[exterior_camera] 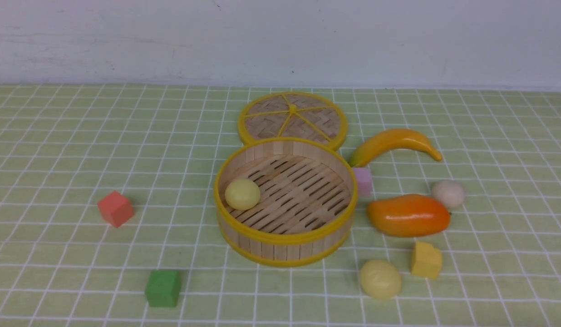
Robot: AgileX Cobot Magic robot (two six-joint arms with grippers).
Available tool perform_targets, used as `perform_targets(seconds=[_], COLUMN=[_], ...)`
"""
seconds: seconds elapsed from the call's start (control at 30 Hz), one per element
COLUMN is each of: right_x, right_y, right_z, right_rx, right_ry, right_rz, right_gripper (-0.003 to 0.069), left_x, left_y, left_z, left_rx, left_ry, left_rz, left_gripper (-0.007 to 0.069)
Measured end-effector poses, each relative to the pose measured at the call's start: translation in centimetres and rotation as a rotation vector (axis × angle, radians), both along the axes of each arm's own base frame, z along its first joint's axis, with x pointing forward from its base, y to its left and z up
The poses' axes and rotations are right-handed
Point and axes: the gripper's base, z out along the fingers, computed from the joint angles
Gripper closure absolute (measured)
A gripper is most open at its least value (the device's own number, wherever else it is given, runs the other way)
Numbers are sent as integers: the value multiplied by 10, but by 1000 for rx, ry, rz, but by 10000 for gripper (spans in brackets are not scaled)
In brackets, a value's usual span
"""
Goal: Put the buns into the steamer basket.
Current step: Use the right arm to grab a steamed stuffed bun
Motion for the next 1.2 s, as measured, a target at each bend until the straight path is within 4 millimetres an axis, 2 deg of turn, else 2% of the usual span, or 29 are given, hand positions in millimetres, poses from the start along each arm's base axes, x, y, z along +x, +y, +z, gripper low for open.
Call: perform_targets(seconds=[0.2, 0.63, 0.87, 1.0, 1.07, 1.17, 1.2], right_x=[0, 1, 5, 2, -2, -7, -11], right_y=[0, 0, 2, 1, -1, -3, -4], right_z=[0, 2, 32, 46, 59, 73, 86], right_rx=[0, 3, 177, 195, 222, 289, 345], right_ry=[0, -45, -398, -556, -709, -823, -880], right_rz=[0, 3, 1, 1, 2, -2, -6], right_gripper=[418, 418, 418, 418, 418, 418, 418], left_x=[0, 0, 0, 0, 0, 0, 0], left_y=[-5, -5, -5, -5, -5, -5, -5], left_z=[0, 0, 0, 0, 0, 0, 0], left_rx=[0, 0, 0, 0, 0, 0, 0], left_ry=[1, 1, 1, 1, 1, 1, 1], left_rz=[-88, -93, -93, -93, -93, -93, -93], left_gripper=[620, 605, 596, 592, 588, 587, 587])
